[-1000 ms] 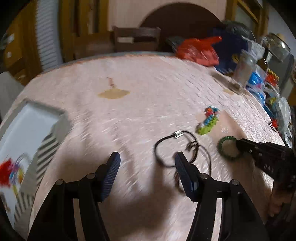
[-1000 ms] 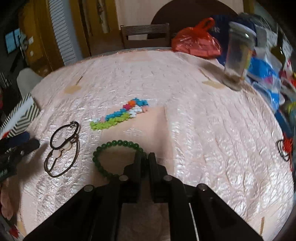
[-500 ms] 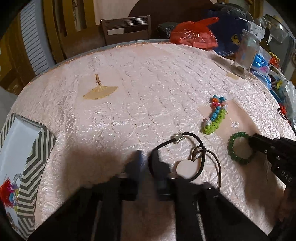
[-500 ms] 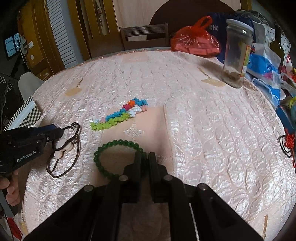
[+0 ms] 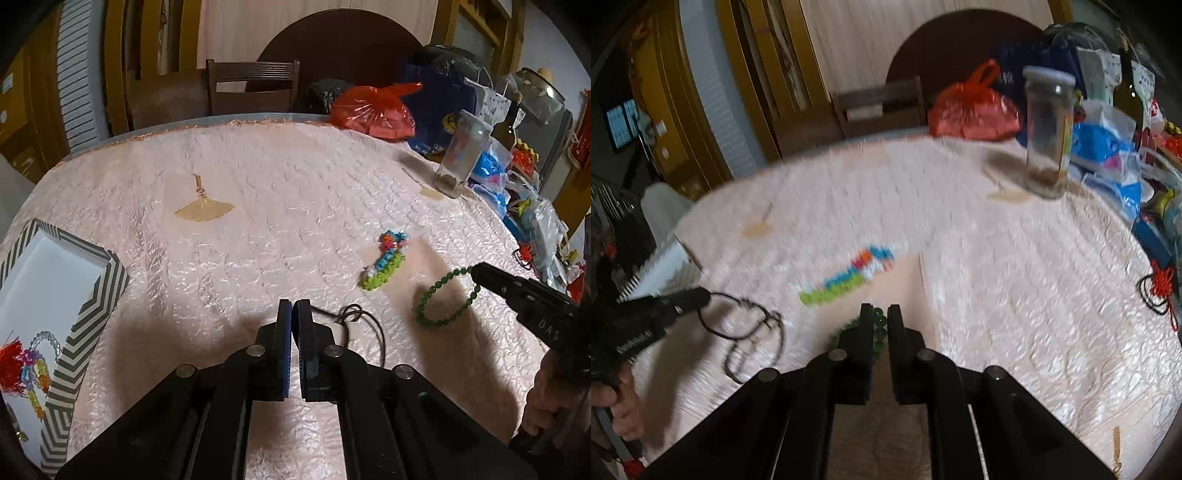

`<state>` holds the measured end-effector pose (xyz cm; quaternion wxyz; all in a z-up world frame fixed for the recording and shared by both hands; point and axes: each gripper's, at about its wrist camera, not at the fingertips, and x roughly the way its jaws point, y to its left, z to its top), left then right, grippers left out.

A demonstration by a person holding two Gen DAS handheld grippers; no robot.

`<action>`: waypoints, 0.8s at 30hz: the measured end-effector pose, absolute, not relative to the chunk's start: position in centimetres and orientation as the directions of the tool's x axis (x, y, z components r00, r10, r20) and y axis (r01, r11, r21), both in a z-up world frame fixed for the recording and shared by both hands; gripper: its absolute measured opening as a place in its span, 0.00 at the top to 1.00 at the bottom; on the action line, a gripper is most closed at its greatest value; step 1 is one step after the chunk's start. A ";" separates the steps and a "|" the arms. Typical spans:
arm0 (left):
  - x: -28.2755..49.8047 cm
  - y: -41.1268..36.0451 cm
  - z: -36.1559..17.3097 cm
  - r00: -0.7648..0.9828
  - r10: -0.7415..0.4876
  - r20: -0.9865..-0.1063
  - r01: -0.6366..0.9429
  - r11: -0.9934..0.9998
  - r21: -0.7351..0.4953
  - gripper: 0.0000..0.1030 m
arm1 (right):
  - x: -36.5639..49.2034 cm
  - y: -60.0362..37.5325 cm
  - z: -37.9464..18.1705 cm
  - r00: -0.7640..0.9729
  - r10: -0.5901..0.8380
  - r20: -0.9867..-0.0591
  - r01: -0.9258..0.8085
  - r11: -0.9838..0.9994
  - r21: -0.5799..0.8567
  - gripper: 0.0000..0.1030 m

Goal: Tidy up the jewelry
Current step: 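Grasp the black pearl hair tie with the left tool while the right grasps the green bead bracelet, then carry the hair tie with the left tool while the right carries the green bracelet to the tray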

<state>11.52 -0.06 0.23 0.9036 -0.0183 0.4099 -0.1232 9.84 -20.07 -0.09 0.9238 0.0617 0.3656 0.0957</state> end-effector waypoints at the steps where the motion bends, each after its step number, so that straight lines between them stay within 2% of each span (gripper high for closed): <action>1: 11.5 -0.1 0.4 0.636 -0.234 -0.736 0.205 0.970 -0.131 0.68 | 9.8 -20.1 0.2 0.720 0.225 -0.657 -0.133 0.973 0.187 0.93; 7: 11.2 0.0 0.5 0.640 -0.220 -0.737 0.194 0.973 -0.121 0.68 | 9.3 -20.2 0.8 0.729 0.226 -0.646 -0.134 0.973 0.188 0.93; 16: 10.2 -0.4 -0.4 0.638 -0.115 -0.761 0.134 0.990 -0.037 0.68 | 9.1 -19.8 0.3 0.715 0.222 -0.663 -0.144 0.975 0.171 0.93; 24: 10.1 -0.1 0.0 0.643 -0.118 -0.757 0.130 0.991 -0.043 0.68 | 9.2 -19.0 0.3 0.709 0.215 -0.672 -0.148 0.976 0.157 0.93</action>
